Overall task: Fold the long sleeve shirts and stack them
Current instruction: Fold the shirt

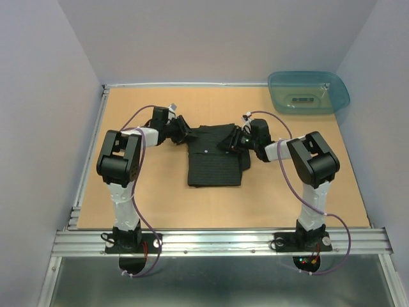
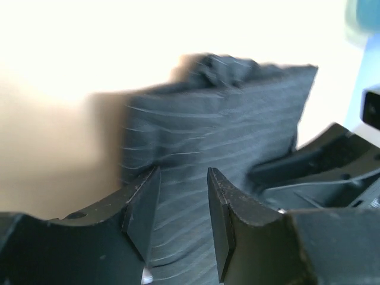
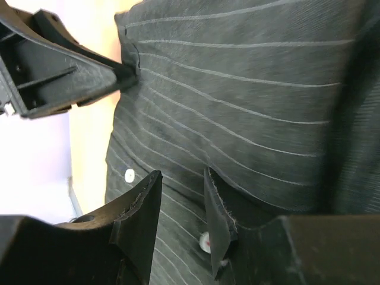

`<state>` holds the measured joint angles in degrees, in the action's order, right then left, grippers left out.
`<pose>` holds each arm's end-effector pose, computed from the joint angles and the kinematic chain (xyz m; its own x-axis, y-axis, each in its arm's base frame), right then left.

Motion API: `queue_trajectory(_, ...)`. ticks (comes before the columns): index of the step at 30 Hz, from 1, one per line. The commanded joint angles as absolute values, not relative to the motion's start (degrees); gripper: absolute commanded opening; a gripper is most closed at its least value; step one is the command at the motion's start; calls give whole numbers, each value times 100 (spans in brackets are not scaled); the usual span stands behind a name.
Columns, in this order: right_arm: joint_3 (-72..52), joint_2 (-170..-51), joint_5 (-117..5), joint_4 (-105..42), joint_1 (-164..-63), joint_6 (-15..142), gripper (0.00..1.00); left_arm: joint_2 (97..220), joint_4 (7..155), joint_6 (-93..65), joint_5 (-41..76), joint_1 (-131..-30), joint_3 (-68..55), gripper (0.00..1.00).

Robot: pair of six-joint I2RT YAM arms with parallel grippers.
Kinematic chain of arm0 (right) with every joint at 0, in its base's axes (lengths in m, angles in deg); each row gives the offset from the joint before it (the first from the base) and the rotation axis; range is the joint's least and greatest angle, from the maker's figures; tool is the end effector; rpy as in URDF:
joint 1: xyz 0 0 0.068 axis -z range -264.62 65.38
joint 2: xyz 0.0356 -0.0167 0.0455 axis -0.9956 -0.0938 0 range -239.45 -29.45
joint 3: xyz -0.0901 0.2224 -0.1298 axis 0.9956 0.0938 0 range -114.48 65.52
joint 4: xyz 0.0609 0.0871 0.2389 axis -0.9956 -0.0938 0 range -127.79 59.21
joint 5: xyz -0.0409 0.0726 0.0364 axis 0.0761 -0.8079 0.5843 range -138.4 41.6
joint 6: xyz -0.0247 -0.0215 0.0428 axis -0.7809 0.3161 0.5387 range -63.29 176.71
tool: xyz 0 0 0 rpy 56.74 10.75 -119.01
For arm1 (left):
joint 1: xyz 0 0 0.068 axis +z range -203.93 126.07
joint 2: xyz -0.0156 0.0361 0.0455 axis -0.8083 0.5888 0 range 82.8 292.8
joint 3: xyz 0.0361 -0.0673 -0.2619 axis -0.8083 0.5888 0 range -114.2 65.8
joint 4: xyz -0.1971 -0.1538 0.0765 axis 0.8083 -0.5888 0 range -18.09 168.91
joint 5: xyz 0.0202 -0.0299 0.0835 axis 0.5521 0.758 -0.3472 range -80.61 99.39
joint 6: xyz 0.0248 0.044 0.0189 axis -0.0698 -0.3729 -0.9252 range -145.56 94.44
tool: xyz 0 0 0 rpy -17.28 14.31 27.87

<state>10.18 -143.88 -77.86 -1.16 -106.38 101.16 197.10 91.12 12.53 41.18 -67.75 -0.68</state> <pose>0.3631 0.1637 0.1228 -0.8306 0.3250 -0.4521 -0.1944 0.5916 0.7825 0.4057 -0.1192 0.1520 -0.8269 -0.3366 -0.4506 0.1382 0.6549 -0.7430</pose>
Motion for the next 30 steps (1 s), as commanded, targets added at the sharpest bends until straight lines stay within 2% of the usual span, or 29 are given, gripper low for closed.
queue_trajectory(1, 1295, -14074, -7670, -11, -10387, 9732, 41, 19408, 9087, 1188, 3962, -6544, 251, 50)
queue_trajectory(5, 1182, -13345, -7714, -801, -10387, 9363, 42, 18494, 8982, 1127, 4033, -6606, 515, 56)
queue_trajectory(8, 1269, -12765, -7890, -1214, -10526, 9459, 44, 17887, 8360, 496, 3612, -6702, 193, 64)
queue_trajectory(13, 1865, -12183, -7855, -1242, -11176, 9915, 44, 18280, 7593, -594, 3180, -6895, -784, 70)
queue_trajectory(17, 2462, -11910, -7653, -1014, -11774, 10443, 44, 18895, 7224, -990, 3119, -7255, -1495, 67)
queue_trajectory(21, 3000, -11892, -7478, -785, -11942, 10821, 44, 19599, 7188, -948, 3040, -7432, -1708, 64)
queue_trajectory(26, 3229, -12120, -7064, -942, -11925, 10664, 44, 19960, 7170, -719, 2846, -7423, -1629, 60)
queue_trajectory(30, 3194, -12296, -6652, -1329, -11767, 10243, 44, 19689, 7249, -307, 2592, -7318, -947, 55)
